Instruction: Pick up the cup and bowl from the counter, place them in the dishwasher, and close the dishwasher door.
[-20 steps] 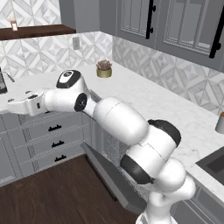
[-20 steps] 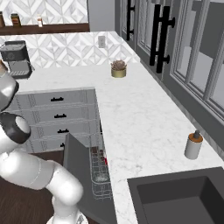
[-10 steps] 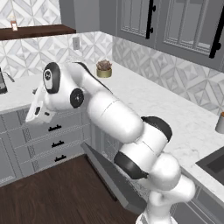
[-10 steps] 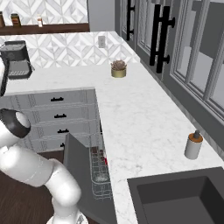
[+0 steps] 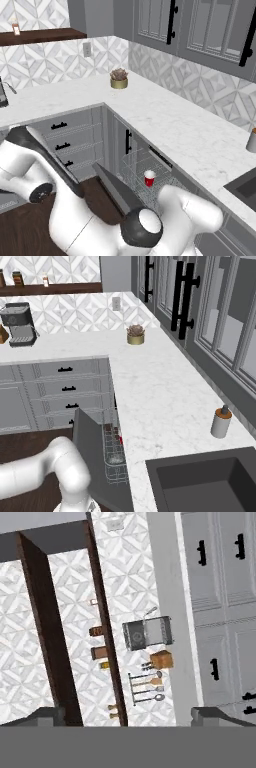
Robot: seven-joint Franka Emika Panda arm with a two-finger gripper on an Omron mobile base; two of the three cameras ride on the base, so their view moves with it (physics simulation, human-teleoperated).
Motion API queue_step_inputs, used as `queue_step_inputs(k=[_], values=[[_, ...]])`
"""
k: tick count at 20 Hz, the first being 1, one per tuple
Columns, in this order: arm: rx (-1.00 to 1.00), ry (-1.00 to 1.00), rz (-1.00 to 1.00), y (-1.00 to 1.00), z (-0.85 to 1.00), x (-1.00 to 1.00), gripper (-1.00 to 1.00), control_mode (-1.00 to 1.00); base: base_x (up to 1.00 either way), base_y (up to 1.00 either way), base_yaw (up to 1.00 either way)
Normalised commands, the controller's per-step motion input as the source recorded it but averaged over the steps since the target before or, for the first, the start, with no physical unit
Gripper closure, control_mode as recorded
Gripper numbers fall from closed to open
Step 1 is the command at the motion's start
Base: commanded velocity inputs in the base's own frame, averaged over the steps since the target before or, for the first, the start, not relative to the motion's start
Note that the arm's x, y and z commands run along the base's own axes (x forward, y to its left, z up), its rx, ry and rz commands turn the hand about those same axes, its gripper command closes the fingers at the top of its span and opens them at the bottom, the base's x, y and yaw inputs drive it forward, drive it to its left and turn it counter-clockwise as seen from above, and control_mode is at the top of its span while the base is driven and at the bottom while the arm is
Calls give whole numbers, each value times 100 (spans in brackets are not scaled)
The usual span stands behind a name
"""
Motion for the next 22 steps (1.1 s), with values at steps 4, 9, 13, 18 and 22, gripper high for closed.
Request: queue_step_inputs(k=[4,9,13,18,22], values=[[-56,-36,-3,-1,0,-13,-100,-100,0,0,0],[-26,1,-22,-10,-16,-3,-100,-100,0,0,0],[-10,29,-41,-3,-30,20,-100,-100,0,0,0],[0,47,-45,0,-57,5,-100,-100,0,0,0],[0,57,-48,0,-71,2,-100,-100,0,0,0]])
